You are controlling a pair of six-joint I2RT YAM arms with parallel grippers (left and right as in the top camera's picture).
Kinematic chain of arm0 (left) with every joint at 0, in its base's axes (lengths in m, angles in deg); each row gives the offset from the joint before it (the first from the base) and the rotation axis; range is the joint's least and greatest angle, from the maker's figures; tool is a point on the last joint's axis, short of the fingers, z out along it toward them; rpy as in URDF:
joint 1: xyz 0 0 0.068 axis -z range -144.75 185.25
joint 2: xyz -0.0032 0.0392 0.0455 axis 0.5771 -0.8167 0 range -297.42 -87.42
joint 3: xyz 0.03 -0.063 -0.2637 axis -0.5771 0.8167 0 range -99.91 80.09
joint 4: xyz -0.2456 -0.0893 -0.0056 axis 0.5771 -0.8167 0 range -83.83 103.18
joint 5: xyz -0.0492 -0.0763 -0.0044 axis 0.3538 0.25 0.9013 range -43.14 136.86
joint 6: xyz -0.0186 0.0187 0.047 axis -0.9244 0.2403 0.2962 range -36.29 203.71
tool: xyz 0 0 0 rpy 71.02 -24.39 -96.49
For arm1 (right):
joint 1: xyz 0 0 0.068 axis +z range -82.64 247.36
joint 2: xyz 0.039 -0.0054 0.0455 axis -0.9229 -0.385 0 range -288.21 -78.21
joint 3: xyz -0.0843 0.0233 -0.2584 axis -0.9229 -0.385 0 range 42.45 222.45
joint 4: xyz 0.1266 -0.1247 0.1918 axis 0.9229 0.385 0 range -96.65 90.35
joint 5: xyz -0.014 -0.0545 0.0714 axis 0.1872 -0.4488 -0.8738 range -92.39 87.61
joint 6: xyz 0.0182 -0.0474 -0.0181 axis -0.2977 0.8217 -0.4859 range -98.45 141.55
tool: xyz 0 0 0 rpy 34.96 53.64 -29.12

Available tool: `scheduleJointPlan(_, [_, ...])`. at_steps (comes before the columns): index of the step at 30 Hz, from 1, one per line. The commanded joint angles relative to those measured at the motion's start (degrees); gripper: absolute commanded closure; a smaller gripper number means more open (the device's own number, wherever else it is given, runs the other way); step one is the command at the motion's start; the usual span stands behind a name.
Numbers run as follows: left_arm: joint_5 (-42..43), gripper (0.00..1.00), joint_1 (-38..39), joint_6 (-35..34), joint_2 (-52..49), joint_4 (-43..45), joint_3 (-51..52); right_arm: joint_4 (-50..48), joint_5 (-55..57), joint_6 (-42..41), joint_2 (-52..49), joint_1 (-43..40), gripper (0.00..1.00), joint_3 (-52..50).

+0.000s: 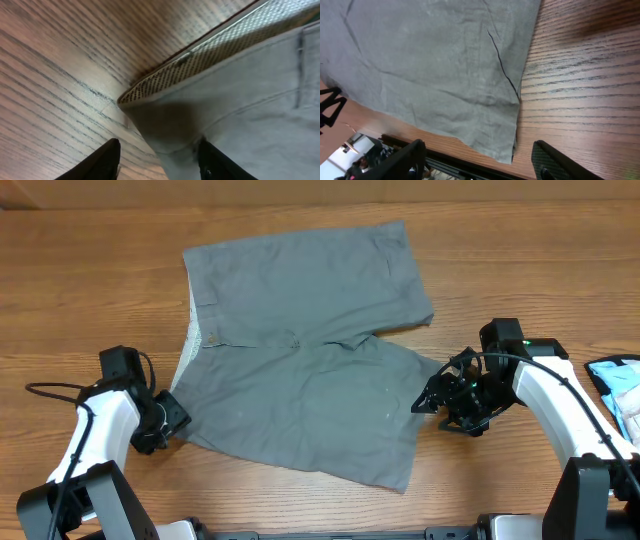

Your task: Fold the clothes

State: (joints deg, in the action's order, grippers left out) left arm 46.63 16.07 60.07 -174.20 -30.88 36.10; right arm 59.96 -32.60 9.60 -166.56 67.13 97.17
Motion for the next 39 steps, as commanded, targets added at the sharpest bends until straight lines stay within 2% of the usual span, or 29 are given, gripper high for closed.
scheduleJointPlan(1, [-3.65,0.50,-0.39,0.85,-0.11,0.94,1.73,-0.13,-0.76,0.15,0.07,0.28,0.27,-0.15])
scheduleJointPlan(5, [-5.31,0.67,-0.39,0.90,-0.11,2.19,2.23,-0.13,-0.79,0.15,0.07,0.28,0.25,-0.15])
scheduleJointPlan(9, [-5.86,0.71,-0.39,0.94,-0.11,4.22,2.32,-0.17,-0.74,0.20,0.07,0.28,0.22,-0.15])
scheduleJointPlan(14, [-4.31,0.64,-0.39,1.20,-0.11,6.88,2.29,-0.17,-0.74,1.38,0.07,0.28,0.22,-0.15])
scheduleJointPlan(19, [4.63,0.69,-0.42,3.74,-0.04,5.07,1.64,-0.37,-0.74,1.49,0.07,0.28,0.22,-0.15])
scheduleJointPlan(27, [4.59,0.67,-2.01,3.96,0.37,4.94,0.33,-0.57,-0.74,1.51,0.07,0.28,0.22,-0.15])
scheduleJointPlan(34, [5.44,0.66,-8.70,5.73,1.44,3.87,-0.02,-0.61,-0.74,1.49,0.07,0.28,0.22,-0.15])
scheduleJointPlan(37, [10.84,0.61,-12.85,7.56,1.73,4.96,-0.02,-0.83,-0.74,1.49,0.07,0.28,0.22,-0.15])
scheduleJointPlan(39, [12.09,0.53,-15.21,8.02,1.70,5.57,0.00,-1.07,-0.76,1.49,0.07,0.28,0.22,-0.15])
